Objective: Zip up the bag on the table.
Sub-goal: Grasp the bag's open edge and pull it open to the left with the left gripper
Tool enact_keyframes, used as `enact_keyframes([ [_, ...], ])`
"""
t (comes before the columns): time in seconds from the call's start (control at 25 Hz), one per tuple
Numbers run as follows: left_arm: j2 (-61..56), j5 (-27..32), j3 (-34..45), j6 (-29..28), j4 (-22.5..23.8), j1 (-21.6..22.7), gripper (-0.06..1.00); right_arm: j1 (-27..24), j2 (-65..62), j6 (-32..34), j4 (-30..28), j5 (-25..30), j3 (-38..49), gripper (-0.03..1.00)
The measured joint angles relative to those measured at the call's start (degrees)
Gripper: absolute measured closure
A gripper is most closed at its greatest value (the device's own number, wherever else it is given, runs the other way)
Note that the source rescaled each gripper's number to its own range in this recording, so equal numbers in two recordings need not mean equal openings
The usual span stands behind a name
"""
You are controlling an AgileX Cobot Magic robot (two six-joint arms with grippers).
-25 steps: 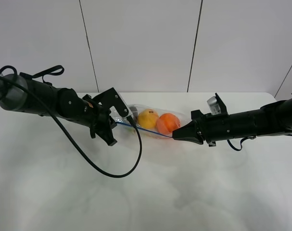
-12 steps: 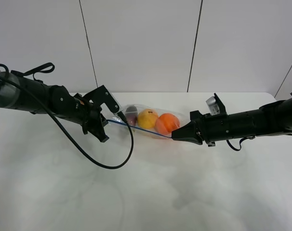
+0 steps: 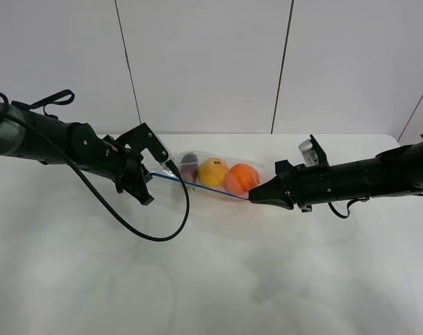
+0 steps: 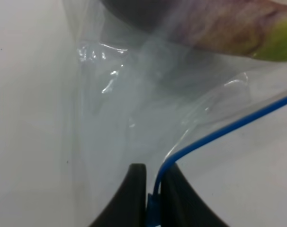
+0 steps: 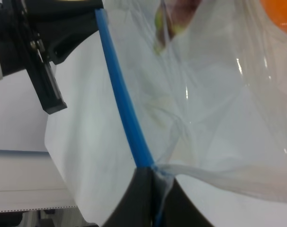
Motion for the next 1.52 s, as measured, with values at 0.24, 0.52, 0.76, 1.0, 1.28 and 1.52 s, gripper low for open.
enact_keyframes([
  [0.24,0.0,0.0,0.0,0.21,0.0,0.27,0.94,0.0,0.0,0.0,-0.25,-0.06,0.0,0.97],
  [0.52,0.0,-0.05,0.0,0.21,0.0,0.5,0.94,0.0,0.0,0.0,-0.36,-0.06,0.0,0.97],
  [0.76,0.0,-0.24,0.0,-0.92,0.0,0.5,0.94,0.0,0.0,0.0,-0.47,-0.06,0.0,0.97],
  [1.0,0.0,-0.97,0.0,-3.03,0.0,0.68,0.85,0.0,0.0,0.0,-0.54,-0.13,0.0,0.97],
  [1.28,0.0,-2.21,0.0,-3.73,0.0,1.42,0.47,-0.12,0.0,-0.06,-1.98,-0.46,0.0,0.97],
  [1.52,0.0,-2.37,0.0,-5.14,0.0,1.42,0.19,-0.12,0.0,-0.66,-2.37,-0.51,0.0,0.97],
])
